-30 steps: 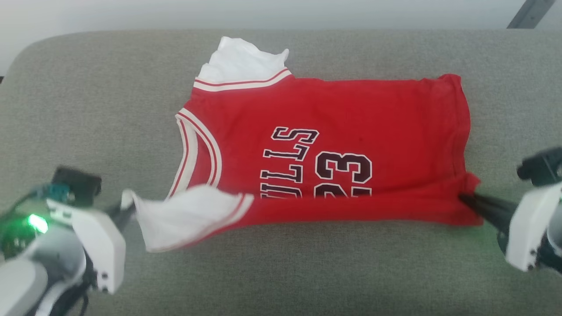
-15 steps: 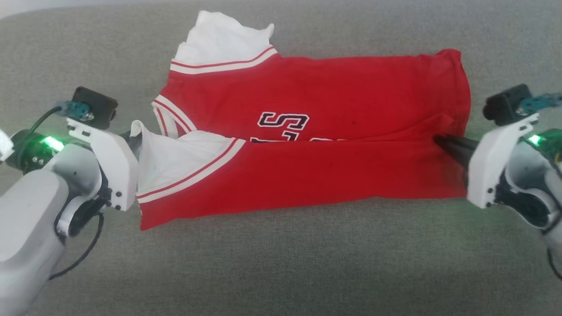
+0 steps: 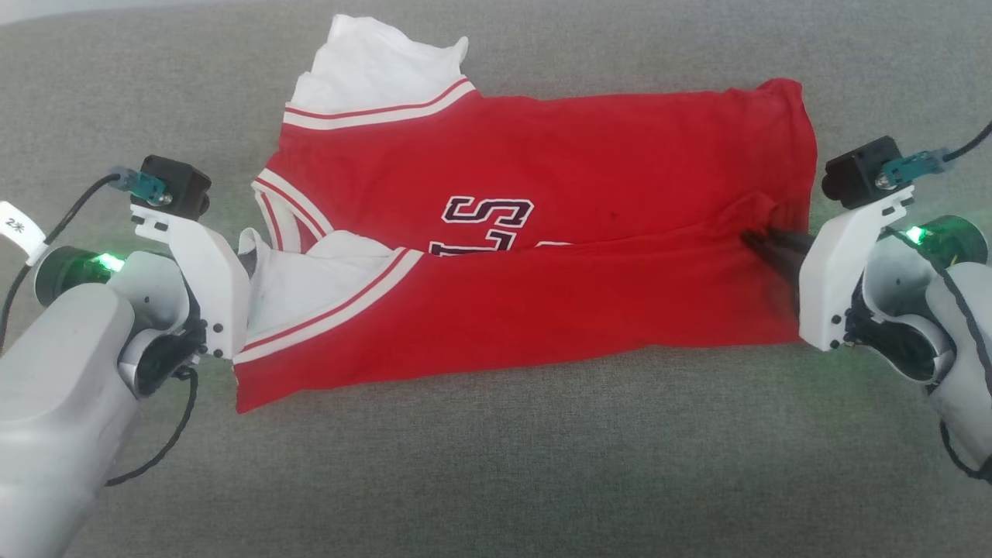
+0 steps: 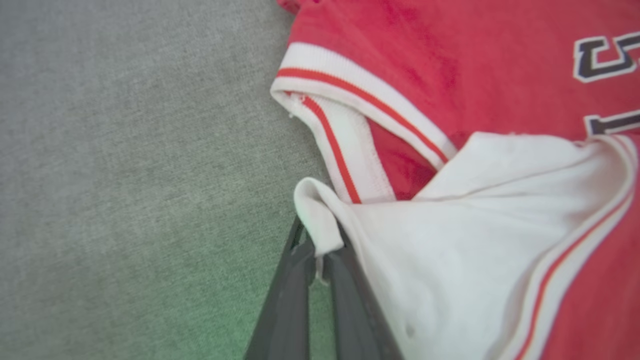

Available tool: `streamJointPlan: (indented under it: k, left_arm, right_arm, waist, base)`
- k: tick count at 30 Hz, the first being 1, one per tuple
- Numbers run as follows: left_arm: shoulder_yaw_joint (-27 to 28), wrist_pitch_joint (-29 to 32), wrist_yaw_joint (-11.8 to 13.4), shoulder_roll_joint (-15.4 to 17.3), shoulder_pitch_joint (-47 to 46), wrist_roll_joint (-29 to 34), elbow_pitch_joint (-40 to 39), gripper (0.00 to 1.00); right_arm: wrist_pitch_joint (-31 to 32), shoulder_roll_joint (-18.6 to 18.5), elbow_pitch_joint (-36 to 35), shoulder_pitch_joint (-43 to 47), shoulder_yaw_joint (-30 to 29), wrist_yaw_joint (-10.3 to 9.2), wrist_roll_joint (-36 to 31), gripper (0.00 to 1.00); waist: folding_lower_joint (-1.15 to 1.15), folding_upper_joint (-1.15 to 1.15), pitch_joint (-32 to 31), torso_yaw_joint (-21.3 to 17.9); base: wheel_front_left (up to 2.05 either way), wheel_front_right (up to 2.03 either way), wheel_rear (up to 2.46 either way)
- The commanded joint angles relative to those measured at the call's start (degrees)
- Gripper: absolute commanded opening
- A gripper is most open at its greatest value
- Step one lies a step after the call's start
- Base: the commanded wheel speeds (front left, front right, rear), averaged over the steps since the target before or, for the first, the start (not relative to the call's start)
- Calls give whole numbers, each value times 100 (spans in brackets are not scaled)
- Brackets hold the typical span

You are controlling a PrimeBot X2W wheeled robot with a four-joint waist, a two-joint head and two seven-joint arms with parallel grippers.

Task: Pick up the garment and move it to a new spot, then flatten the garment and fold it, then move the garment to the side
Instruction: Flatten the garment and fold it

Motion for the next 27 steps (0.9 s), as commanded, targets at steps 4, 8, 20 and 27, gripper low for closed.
streamJointPlan:
  k: [4,8,20,27]
  left_arm:
    - [16,231,-61,19,-123,-179,-16,100]
    - [13,474,108,84,-76,-244,-300,100]
    - [39,1215,986,605,664,-404,-2089,100]
    - [115,1763,1710,1077,1305,-670,-3172,100]
  right_arm:
    - [-275,-113,-67,-69,-14,-9,69,100]
    - [-670,-259,-177,36,-179,-9,37,100]
    - [-2020,-361,-563,697,-1358,-8,-420,100]
    - [-2368,-144,-945,1359,-2366,-9,-910,100]
  waist:
    - [0,0,-103,60]
    - [0,0,-178,139]
    - [0,0,-303,231]
    - [0,0,-278,114]
  base:
    - [0,0,0]
    - [0,0,0]
    - [0,0,0]
    - [0,0,0]
